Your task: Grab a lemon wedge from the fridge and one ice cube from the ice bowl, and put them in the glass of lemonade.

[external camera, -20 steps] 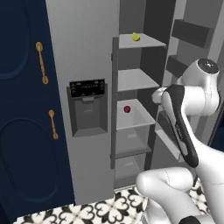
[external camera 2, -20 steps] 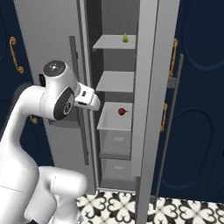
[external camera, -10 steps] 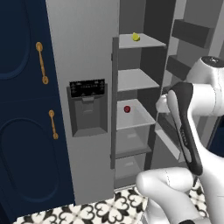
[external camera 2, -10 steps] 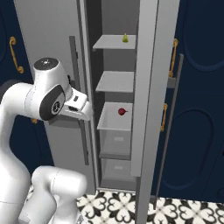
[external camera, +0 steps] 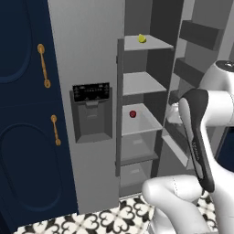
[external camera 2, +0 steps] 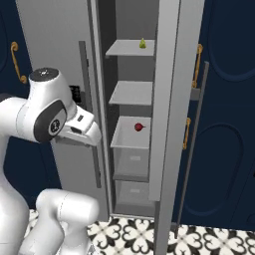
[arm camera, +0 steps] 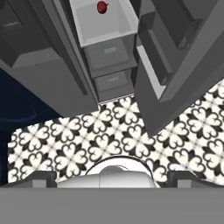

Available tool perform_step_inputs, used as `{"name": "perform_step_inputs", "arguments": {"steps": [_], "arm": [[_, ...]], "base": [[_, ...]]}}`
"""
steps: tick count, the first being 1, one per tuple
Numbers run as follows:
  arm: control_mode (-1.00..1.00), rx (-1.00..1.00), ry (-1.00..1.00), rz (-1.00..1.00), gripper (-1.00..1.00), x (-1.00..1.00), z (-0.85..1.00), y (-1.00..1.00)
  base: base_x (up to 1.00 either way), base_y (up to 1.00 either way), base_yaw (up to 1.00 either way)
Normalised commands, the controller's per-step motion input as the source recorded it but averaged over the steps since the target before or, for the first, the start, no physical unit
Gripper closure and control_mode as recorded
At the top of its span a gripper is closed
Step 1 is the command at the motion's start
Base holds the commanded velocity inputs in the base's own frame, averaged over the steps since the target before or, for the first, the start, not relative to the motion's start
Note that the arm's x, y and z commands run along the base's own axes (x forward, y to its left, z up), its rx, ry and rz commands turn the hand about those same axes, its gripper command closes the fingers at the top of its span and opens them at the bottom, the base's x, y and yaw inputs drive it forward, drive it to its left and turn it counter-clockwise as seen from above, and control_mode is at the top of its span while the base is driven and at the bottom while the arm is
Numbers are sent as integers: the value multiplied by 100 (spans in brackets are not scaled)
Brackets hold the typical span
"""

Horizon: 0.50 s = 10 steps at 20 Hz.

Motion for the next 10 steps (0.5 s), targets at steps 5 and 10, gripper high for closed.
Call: {"name": "perform_step_inputs", "arguments": {"steps": [5,10], "arm": [[-100,0,0,-9,-100,47,-17,0],[-100,0,0,-11,-100,26,-5,0]], "base": [[0,0,0],[0,0,0]]}}
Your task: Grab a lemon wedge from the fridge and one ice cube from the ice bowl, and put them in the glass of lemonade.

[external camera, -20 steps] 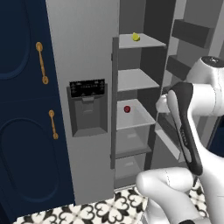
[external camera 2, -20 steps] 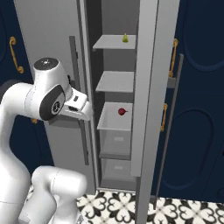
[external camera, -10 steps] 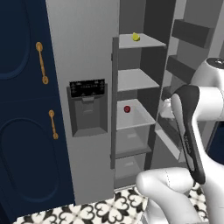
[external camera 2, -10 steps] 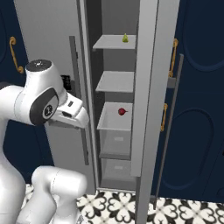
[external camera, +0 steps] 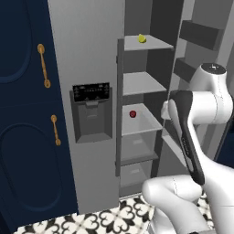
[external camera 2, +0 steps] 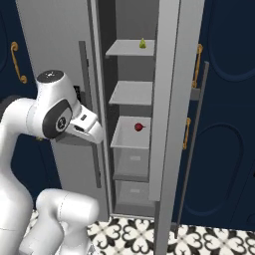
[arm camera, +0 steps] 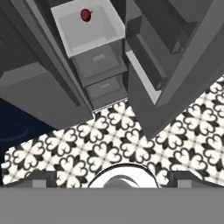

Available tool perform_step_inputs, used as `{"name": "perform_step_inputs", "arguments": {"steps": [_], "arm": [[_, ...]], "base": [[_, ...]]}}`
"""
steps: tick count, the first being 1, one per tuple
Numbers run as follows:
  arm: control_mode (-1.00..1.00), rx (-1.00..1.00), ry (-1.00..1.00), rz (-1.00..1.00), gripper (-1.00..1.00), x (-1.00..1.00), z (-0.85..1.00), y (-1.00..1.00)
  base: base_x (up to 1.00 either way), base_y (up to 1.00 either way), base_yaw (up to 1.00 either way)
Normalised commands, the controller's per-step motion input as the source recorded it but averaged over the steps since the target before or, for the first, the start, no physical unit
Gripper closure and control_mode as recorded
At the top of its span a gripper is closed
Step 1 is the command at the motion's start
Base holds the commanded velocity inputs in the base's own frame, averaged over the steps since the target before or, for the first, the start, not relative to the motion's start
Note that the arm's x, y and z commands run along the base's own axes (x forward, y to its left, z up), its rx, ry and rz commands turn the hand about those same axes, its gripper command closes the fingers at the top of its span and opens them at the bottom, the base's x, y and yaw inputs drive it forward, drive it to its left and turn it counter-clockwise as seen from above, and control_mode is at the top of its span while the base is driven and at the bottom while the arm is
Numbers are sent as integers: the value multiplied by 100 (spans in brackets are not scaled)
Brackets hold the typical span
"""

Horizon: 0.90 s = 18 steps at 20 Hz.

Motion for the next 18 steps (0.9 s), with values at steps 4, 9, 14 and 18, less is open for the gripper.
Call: {"name": "perform_step_inputs", "arguments": {"steps": [4,9,14,18], "arm": [[100,0,0,-10,-100,17,-5,-1],[100,0,0,0,-100,0,0,0],[100,0,0,0,-100,0,0,0],[100,0,0,0,-100,0,0,0]], "base": [[6,-3,-4],[53,-7,-26],[82,0,-21],[77,-12,-9]]}}
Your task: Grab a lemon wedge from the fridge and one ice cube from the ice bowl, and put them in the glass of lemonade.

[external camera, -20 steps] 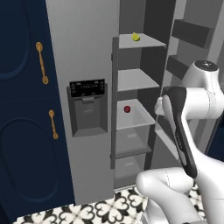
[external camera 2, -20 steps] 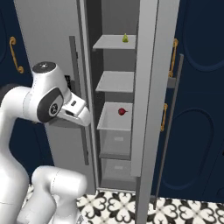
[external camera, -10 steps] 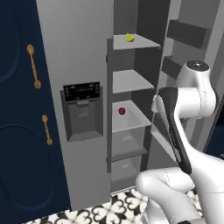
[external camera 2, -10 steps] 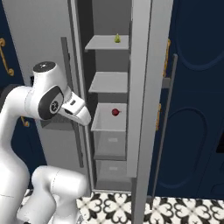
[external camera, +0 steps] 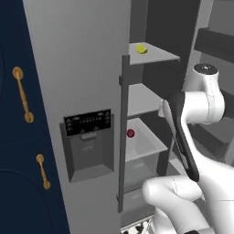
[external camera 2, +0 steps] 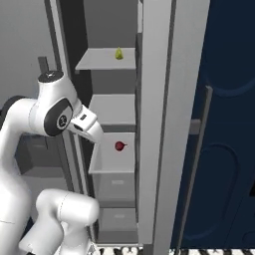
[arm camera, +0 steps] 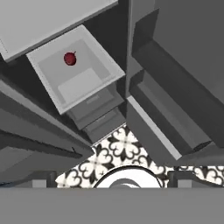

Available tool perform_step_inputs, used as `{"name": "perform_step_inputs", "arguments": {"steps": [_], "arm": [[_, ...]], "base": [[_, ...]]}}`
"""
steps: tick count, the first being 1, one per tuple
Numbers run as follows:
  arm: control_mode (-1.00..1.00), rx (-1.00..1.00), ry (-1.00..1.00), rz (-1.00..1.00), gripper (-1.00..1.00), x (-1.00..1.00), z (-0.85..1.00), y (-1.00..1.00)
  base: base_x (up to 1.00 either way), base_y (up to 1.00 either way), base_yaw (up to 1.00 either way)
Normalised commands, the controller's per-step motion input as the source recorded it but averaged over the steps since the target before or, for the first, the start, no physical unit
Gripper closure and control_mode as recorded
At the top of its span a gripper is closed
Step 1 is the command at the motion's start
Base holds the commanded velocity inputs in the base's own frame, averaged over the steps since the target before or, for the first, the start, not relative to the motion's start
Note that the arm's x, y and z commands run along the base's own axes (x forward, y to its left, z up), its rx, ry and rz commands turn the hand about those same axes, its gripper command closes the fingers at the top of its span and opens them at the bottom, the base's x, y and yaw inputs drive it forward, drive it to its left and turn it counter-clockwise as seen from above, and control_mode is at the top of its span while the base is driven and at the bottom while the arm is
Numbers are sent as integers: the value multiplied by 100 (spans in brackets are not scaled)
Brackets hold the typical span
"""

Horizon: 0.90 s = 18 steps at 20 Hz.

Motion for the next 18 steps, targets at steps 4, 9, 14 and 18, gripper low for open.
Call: {"name": "perform_step_inputs", "arguments": {"steps": [4,9,14,18], "arm": [[100,0,0,0,-100,0,0,0],[100,0,0,0,-100,0,0,0],[100,0,0,0,-100,0,0,0],[100,0,0,0,-100,0,0,0]], "base": [[67,-37,2],[29,-42,5],[53,5,-1],[13,53,-7]]}}
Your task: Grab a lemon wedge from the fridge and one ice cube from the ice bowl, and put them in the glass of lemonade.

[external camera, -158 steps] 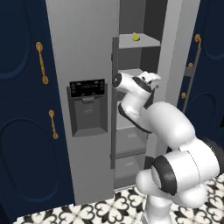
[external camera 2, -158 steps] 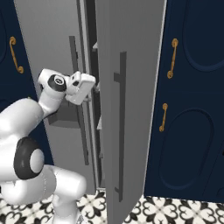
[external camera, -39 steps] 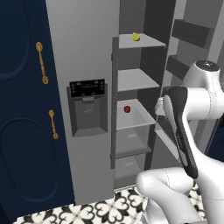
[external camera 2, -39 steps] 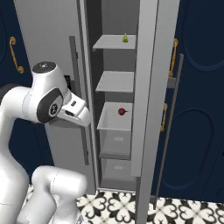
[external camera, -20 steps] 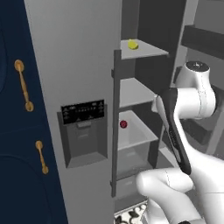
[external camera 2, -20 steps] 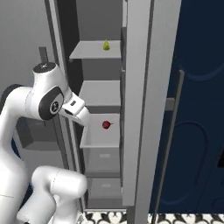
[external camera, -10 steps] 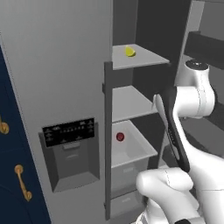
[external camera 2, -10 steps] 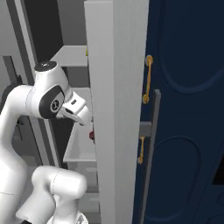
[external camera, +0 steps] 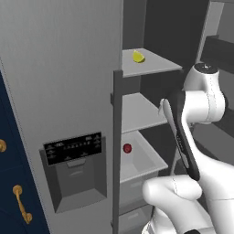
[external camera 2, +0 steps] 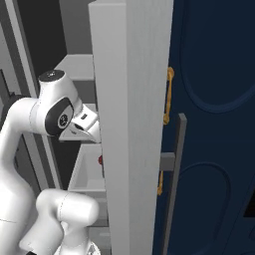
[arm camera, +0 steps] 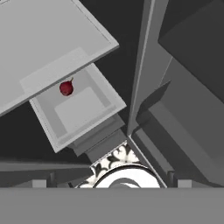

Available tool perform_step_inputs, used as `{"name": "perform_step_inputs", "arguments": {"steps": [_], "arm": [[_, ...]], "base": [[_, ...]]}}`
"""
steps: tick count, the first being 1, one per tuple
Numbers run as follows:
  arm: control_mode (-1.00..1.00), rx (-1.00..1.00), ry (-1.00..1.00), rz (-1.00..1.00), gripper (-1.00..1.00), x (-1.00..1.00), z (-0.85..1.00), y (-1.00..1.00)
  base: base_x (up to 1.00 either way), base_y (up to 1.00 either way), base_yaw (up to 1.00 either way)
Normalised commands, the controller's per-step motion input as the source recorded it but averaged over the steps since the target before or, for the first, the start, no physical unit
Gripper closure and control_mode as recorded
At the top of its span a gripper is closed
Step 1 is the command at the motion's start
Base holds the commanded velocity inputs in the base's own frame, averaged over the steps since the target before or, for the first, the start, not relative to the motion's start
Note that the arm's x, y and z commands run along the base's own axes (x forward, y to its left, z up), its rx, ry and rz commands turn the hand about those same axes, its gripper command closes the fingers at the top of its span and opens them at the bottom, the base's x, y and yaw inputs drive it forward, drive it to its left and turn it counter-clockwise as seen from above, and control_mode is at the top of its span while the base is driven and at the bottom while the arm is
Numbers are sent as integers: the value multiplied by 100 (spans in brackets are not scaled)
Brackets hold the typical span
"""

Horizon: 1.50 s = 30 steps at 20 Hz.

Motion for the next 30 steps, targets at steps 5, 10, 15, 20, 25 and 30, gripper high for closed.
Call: {"name": "perform_step_inputs", "arguments": {"steps": [5,10,15,20,25,30], "arm": [[100,0,0,0,-100,0,0,0],[-100,0,-6,0,-100,-6,1,14],[-100,0,-16,5,-100,-20,21,38],[-100,0,-16,12,-100,0,13,27],[-100,-2,-9,10,-100,6,69,6],[-100,0,-7,10,-100,40,100,-14]], "base": [[17,7,0],[0,1,0],[0,0,0],[0,0,0],[0,0,0],[0,0,0]]}}
